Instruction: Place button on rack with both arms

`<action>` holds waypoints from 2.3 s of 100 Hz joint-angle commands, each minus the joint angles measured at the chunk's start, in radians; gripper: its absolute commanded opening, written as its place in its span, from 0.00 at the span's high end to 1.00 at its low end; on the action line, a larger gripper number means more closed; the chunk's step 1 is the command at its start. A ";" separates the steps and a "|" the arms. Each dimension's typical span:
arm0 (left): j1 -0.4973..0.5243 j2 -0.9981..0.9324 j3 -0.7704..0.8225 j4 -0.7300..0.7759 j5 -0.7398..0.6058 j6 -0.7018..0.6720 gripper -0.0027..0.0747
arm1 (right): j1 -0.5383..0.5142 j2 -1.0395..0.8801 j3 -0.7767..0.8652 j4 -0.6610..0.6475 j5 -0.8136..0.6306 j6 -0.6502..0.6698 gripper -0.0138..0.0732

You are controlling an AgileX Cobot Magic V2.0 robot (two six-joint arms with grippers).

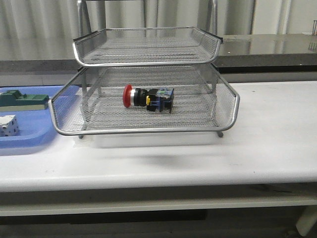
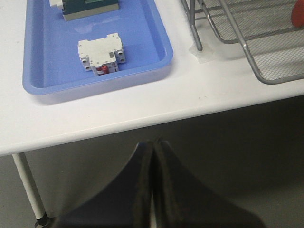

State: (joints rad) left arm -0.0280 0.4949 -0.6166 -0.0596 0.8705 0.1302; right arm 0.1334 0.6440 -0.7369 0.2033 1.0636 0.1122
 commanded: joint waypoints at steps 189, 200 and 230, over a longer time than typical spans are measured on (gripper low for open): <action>-0.001 0.004 -0.026 -0.014 -0.070 -0.013 0.99 | 0.387 0.876 -0.053 0.680 -0.800 -0.392 0.91; -0.001 0.004 -0.026 -0.014 -0.070 -0.013 0.99 | 0.387 0.913 -0.093 0.679 -0.795 -0.393 0.91; -0.001 0.004 -0.026 -0.014 -0.070 -0.013 0.99 | 0.387 1.030 -0.228 0.670 -0.795 -0.416 0.91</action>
State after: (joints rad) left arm -0.0280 0.4949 -0.6166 -0.0596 0.8705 0.1302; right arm 0.5205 1.6897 -0.9040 0.8660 0.3045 -0.2740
